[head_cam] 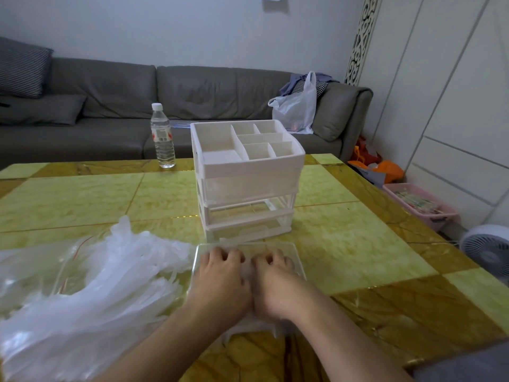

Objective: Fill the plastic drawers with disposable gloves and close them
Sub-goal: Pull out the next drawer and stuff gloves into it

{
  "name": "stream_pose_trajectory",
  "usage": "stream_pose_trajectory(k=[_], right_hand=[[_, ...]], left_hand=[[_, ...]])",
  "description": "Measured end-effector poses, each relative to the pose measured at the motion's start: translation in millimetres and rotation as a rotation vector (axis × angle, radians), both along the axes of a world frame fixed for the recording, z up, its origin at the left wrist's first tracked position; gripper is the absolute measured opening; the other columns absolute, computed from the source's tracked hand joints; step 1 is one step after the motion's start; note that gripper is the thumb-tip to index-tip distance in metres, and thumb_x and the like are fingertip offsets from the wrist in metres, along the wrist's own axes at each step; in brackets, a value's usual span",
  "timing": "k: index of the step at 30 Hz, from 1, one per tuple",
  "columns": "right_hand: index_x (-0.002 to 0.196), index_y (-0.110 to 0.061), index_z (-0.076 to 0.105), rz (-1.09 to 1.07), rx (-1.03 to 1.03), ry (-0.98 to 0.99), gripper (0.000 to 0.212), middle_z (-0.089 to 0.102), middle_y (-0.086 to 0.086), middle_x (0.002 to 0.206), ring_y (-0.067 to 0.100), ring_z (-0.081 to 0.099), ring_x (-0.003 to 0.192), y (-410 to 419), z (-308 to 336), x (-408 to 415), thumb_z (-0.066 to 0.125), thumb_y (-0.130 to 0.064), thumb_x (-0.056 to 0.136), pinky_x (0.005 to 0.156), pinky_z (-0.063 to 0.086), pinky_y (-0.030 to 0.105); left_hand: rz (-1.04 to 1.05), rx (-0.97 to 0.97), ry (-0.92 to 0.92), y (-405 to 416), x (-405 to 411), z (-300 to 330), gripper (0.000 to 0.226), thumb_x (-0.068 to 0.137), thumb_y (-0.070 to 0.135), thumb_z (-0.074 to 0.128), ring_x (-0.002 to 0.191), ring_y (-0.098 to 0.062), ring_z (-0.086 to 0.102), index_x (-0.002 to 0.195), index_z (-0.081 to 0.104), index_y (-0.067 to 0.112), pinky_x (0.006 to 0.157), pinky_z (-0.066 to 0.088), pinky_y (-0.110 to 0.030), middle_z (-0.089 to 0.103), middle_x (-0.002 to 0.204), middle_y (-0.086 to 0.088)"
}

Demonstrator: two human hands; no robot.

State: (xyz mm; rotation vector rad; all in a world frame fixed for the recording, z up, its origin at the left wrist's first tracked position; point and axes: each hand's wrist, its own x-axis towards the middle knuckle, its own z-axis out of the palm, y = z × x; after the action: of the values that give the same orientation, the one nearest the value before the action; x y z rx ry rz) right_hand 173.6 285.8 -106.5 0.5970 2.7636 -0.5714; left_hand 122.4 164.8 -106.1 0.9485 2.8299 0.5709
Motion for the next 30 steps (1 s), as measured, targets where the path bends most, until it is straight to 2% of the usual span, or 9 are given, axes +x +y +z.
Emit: stream_pose_trajectory(k=[2,4,7,10,15,21,24,26,30], right_hand=[[0.155,-0.024,0.029,-0.005,-0.006,-0.036,0.076,0.012,0.010,0.161,0.034,0.014,0.153,0,1,-3,0.070,-0.027,0.091,0.121,0.033,0.048],[0.152,-0.022,0.033,-0.020,-0.029,-0.030,0.074,0.011,0.010,0.162,0.035,0.015,0.153,1,2,-4,0.073,-0.024,0.090,0.121,0.035,0.050],[0.158,-0.024,0.028,-0.040,-0.015,0.006,0.083,0.012,0.008,0.162,0.033,0.016,0.153,1,-1,-2,0.073,-0.022,0.088,0.121,0.036,0.050],[0.159,-0.023,0.029,-0.038,-0.034,0.031,0.085,0.015,0.006,0.161,0.032,0.018,0.152,3,0,0,0.072,-0.017,0.086,0.121,0.037,0.047],[0.160,-0.027,0.028,-0.023,-0.030,0.027,0.087,0.016,0.006,0.162,0.031,0.019,0.152,8,1,2,0.074,-0.017,0.087,0.122,0.037,0.049],[0.159,-0.058,0.006,0.037,-0.022,-0.067,0.095,-0.001,0.006,0.168,0.033,0.008,0.156,0,6,-2,0.063,-0.014,0.096,0.123,0.032,0.052],[0.165,-0.032,0.009,0.005,0.058,-0.139,0.085,-0.001,0.021,0.167,0.044,0.014,0.151,-3,6,-7,0.061,-0.019,0.099,0.124,0.032,0.050],[0.162,-0.020,0.024,0.005,0.092,-0.133,0.072,0.010,0.025,0.164,0.047,0.021,0.147,-4,6,-6,0.061,-0.020,0.100,0.121,0.035,0.052],[0.151,-0.054,0.030,0.084,-0.007,-0.082,0.075,-0.005,0.006,0.168,0.040,0.007,0.153,0,6,-2,0.070,-0.026,0.094,0.120,0.033,0.054]], left_hand=[[-0.137,0.133,0.144,-17,15,9,0.029,0.093,0.035,0.050,0.125,-0.011,0.033,0.122,0.049,0.036,0.110,0.031,-0.026,0.040,0.128,0.014],[-0.294,0.151,0.126,-33,30,19,0.019,0.092,0.041,0.050,0.113,-0.001,0.037,0.111,0.045,0.041,0.098,0.036,-0.018,0.040,0.115,0.022],[-0.396,0.062,0.034,-48,35,13,0.022,0.098,0.041,0.049,0.114,0.002,0.044,0.119,0.040,0.041,0.077,0.036,-0.008,0.045,0.121,0.023],[-0.400,-0.007,0.006,-52,25,3,0.022,0.105,0.045,0.044,0.117,-0.003,0.049,0.119,0.052,0.031,0.083,0.042,-0.018,0.051,0.120,0.017],[-0.327,-0.070,-0.168,-47,21,12,0.047,0.106,0.059,0.033,0.087,-0.006,0.057,0.089,0.058,0.022,0.083,0.049,-0.033,0.058,0.091,0.009],[-0.105,-0.207,-0.028,-17,23,29,0.031,0.103,0.036,0.047,0.108,-0.024,0.064,0.132,0.046,0.024,0.077,0.048,-0.033,0.063,0.120,-0.003],[-0.127,-0.218,0.157,3,25,34,0.038,0.095,0.014,0.054,0.120,-0.021,0.052,0.131,0.045,0.018,0.084,0.042,-0.028,0.052,0.128,-0.002],[-0.145,-0.202,0.127,10,16,28,0.042,0.092,0.009,0.055,0.123,-0.022,0.047,0.131,0.042,0.017,0.091,0.047,-0.029,0.044,0.129,-0.003],[-0.075,-0.406,0.049,13,-5,4,0.041,0.103,0.028,0.041,0.126,-0.034,0.041,0.139,0.047,0.009,0.105,0.042,-0.040,0.041,0.137,-0.017]])
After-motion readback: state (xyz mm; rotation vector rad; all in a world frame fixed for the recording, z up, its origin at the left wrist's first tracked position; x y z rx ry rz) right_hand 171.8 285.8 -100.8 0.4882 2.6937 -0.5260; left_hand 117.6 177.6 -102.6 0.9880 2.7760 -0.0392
